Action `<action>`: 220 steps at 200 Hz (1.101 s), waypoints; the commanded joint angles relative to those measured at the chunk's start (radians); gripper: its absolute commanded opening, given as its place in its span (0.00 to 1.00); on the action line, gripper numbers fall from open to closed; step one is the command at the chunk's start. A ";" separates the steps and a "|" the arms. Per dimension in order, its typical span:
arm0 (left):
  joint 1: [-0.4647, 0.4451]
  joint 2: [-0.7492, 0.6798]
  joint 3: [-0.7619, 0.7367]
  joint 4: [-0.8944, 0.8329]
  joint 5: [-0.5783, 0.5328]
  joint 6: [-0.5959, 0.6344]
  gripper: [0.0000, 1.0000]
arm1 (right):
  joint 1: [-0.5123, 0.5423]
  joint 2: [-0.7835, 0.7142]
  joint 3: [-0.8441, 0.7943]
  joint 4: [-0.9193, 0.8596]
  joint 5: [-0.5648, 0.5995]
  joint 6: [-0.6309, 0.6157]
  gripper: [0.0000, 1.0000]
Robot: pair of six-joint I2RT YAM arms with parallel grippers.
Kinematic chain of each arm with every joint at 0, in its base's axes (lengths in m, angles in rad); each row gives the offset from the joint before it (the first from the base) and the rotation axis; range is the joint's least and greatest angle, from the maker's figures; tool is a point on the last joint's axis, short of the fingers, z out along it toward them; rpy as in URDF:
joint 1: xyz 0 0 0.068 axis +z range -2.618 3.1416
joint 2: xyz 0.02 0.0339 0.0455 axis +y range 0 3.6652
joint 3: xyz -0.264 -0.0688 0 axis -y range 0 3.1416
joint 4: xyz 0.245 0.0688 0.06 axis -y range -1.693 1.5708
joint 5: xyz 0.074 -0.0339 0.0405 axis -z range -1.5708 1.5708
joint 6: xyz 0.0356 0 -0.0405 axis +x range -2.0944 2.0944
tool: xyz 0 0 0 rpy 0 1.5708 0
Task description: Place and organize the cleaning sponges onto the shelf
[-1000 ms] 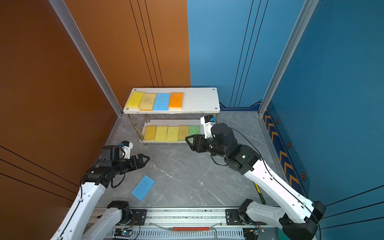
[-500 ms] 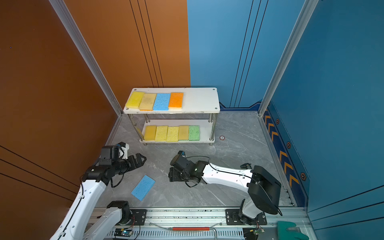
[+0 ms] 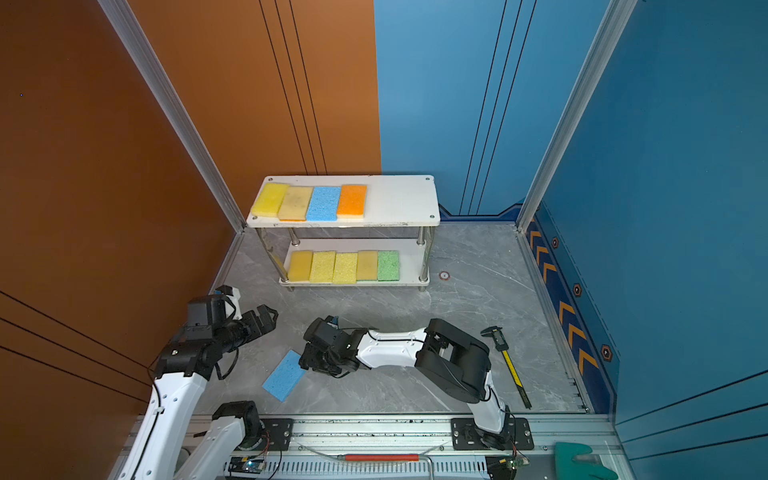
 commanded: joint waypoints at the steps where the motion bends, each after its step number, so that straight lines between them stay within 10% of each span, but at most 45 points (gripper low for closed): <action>1: 0.003 -0.013 -0.015 0.002 -0.014 0.001 0.98 | 0.009 0.021 0.030 -0.011 -0.006 0.070 0.59; 142: 0.002 -0.031 -0.017 0.013 0.009 0.002 0.98 | 0.033 0.169 0.133 -0.062 -0.001 0.163 0.55; 220: 0.003 -0.041 -0.019 0.019 0.019 0.007 0.98 | 0.014 0.182 0.136 -0.076 0.023 0.153 0.02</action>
